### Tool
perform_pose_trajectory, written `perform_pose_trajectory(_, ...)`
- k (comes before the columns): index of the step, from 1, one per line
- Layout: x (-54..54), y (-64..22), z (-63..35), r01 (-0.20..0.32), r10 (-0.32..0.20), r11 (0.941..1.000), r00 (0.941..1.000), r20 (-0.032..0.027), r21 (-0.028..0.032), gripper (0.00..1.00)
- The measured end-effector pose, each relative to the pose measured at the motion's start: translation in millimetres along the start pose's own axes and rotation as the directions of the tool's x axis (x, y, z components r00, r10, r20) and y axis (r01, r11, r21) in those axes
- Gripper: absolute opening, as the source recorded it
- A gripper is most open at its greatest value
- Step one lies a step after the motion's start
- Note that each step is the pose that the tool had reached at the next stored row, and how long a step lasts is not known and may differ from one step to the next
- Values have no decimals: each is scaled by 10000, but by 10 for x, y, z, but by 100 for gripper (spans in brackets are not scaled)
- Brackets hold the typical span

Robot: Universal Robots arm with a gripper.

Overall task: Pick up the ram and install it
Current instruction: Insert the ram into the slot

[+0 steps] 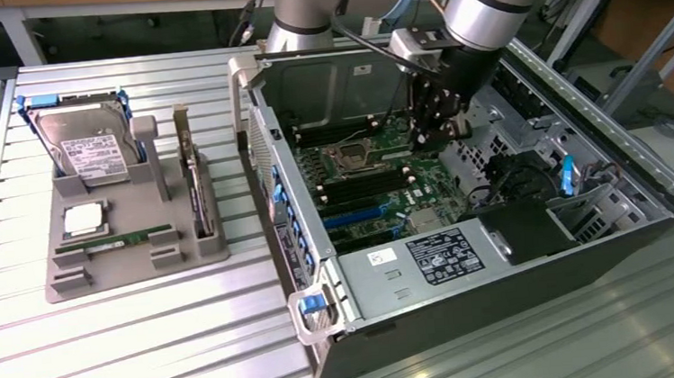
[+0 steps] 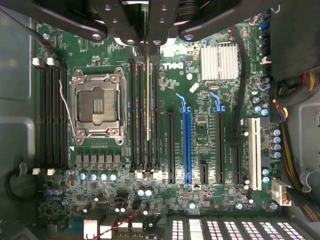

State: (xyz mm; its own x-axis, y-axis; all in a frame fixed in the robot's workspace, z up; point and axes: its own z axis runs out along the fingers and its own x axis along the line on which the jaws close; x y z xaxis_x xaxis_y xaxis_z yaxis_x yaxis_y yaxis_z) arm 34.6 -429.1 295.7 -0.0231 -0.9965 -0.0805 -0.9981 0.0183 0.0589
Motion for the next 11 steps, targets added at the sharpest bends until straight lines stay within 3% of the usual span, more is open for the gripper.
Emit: perform_pose_trajectory(11, 6, -5, 79, 0, 0, 10000, 10000, -1, 0, 12)
